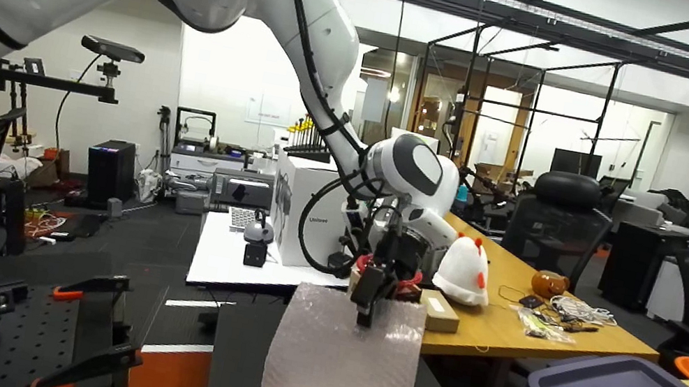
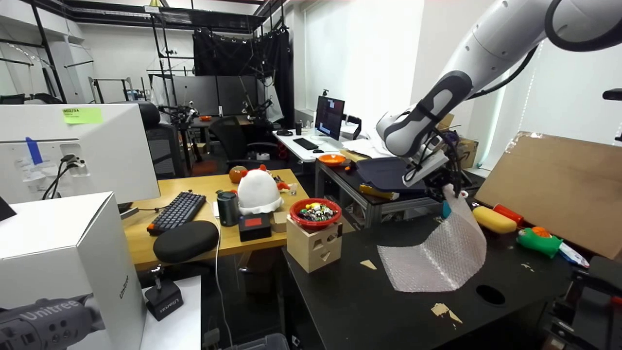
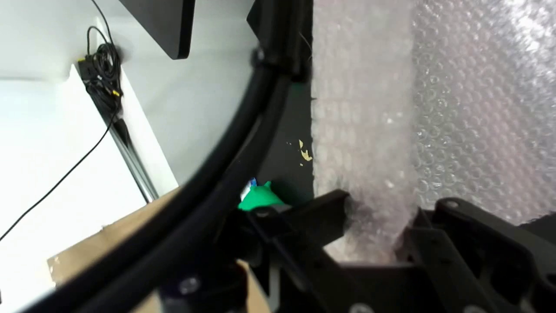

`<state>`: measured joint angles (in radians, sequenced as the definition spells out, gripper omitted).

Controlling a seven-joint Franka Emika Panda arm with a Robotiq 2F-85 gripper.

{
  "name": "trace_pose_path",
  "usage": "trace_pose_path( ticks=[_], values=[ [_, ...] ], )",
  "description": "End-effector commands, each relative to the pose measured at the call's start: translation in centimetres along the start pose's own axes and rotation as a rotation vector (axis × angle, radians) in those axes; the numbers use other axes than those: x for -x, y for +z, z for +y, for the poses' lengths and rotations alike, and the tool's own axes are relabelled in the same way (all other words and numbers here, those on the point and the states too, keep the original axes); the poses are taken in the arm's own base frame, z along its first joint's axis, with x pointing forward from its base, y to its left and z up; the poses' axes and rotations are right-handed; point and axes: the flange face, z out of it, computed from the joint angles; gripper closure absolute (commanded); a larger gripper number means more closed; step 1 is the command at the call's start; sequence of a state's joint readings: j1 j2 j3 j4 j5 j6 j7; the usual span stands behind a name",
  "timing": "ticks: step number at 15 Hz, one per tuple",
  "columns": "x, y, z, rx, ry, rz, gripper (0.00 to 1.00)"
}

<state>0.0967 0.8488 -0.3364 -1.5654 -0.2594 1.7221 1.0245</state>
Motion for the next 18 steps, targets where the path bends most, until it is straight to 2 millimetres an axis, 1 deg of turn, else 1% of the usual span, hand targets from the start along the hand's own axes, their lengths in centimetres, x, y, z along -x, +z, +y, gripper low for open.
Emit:
trace_pose_path(
  ticks=[1,2,4,7,9,13,16,18],
  values=[
    [3.6,-5.0,-2.6,0.044,-0.096,0.089,1.00],
    [4.6,-6.2,-3.4,0.039,-0.127,0.114,1.00],
    [5.8,-7.4,-4.9,-0.002,-0.191,0.144,1.00],
    [6.6,-7.8,-6.5,-0.093,-0.283,0.144,1.00],
    [6.3,-7.8,-7.2,-0.186,-0.325,0.137,1.00],
    [4.6,-7.1,-8.4,-0.400,-0.392,0.097,1.00],
    [3.1,-5.9,-9.2,-0.547,-0.451,0.048,1.00],
    [2.7,-5.2,-10.1,-0.639,-0.509,0.024,1.00]
  ],
)
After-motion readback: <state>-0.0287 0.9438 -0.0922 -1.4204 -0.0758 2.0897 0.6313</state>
